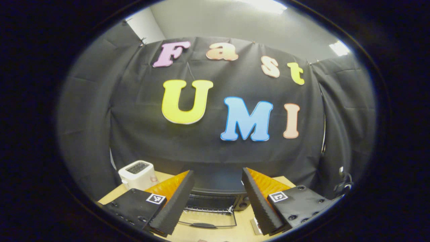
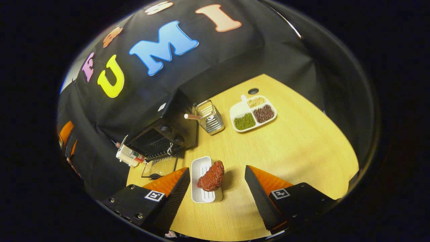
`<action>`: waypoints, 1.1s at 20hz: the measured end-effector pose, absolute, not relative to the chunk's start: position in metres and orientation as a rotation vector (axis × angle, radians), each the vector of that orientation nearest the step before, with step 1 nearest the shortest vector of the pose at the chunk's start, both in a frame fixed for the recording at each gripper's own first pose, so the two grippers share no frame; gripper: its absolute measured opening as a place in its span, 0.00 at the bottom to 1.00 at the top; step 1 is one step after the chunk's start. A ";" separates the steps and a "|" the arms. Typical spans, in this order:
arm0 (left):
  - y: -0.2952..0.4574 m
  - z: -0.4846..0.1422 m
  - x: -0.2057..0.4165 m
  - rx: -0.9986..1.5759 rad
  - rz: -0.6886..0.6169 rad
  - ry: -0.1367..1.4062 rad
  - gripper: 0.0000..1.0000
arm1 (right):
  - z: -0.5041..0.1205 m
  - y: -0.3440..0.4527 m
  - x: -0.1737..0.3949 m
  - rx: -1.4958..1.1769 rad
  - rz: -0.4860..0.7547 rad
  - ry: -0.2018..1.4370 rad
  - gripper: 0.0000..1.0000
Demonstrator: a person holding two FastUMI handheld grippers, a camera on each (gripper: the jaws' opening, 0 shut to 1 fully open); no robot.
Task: Open the electric oven with the left hand, put the food in, and close the electric oven.
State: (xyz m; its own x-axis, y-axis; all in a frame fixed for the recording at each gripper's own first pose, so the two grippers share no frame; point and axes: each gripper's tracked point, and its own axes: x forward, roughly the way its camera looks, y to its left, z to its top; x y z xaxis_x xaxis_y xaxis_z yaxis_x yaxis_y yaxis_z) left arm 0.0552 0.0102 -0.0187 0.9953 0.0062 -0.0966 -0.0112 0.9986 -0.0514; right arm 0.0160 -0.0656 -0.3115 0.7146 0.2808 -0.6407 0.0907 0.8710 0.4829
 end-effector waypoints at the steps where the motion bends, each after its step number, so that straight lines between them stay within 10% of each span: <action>1: 0.010 -0.005 0.049 -0.041 0.015 0.069 1.00 | -0.326 -0.063 0.016 0.545 0.122 0.806 0.99; 5: 0.015 0.019 0.032 -0.002 0.053 0.040 1.00 | -0.360 -0.043 0.029 0.678 0.184 0.865 0.99; 9: 0.026 0.005 0.017 0.025 0.114 0.075 1.00 | -0.379 -0.032 0.038 0.745 0.197 0.914 0.74; 11: 0.028 -0.003 0.009 0.024 0.135 0.097 1.00 | -0.376 -0.024 0.046 0.816 0.209 0.900 0.42; 15: 0.031 -0.011 0.002 0.024 0.165 0.128 0.99 | -0.366 -0.019 0.047 0.910 0.235 0.899 0.09; 22: 0.022 0.001 0.007 0.043 0.098 0.107 0.99 | -0.307 -0.030 0.045 1.025 0.271 0.811 0.08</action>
